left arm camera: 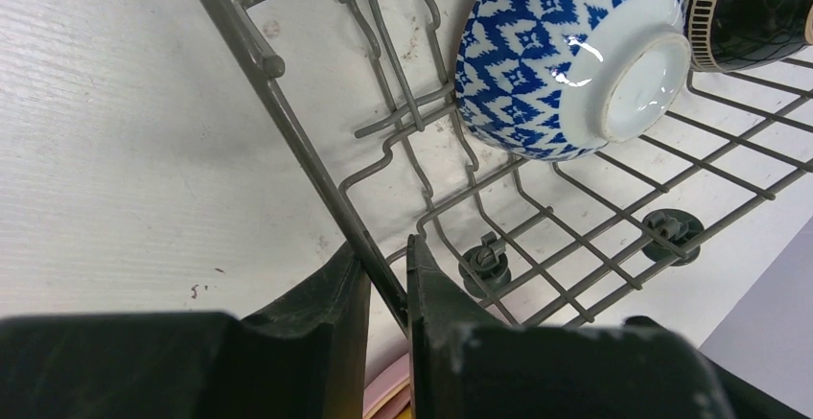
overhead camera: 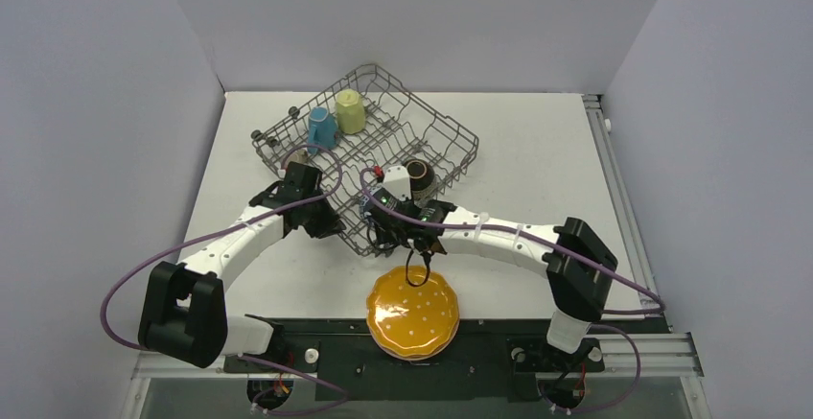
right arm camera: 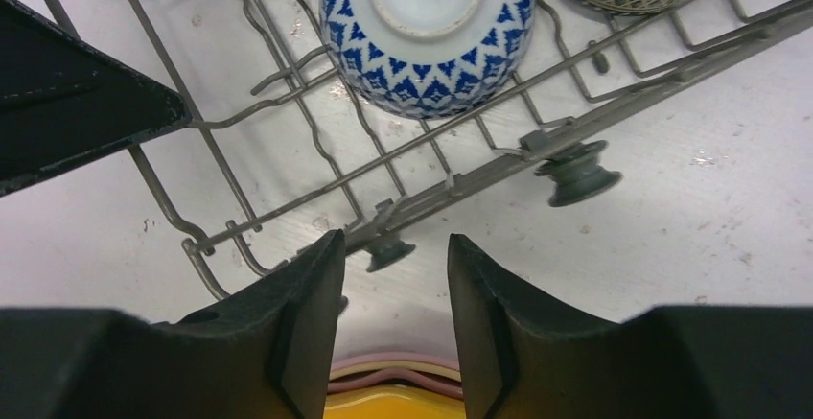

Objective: Load the mixed dishes into the dish rack
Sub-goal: Adjust the dish rack at the center of the board.

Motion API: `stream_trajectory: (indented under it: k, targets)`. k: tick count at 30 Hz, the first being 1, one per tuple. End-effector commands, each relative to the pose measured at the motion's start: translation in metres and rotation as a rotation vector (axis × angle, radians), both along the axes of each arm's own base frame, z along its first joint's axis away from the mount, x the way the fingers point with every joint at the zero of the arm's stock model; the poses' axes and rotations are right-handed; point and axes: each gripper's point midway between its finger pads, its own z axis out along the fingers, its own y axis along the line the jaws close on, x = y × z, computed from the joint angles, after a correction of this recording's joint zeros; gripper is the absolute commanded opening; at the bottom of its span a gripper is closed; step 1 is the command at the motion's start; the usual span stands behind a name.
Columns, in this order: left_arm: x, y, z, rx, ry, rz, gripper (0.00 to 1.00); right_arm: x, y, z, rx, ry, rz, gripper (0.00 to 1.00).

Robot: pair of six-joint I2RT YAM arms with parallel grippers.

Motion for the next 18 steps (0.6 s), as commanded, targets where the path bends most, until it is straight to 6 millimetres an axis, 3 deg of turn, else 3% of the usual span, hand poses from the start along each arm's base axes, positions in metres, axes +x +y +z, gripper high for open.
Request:
stream_trajectory:
  k: [1,9,18]
  targets:
    - [-0.007,0.011,0.003,0.105,-0.022,-0.130,0.00,0.016,-0.026,0.042,0.030,-0.082,-0.013,0.42]
    - [-0.016,0.016,0.006,0.148,-0.020,-0.194,0.00,0.049,-0.079,0.073,-0.018,-0.118,-0.052,0.46]
    - [-0.026,0.004,0.005,0.245,-0.032,-0.283,0.00,0.116,-0.138,0.090,-0.108,-0.111,-0.115,0.50]
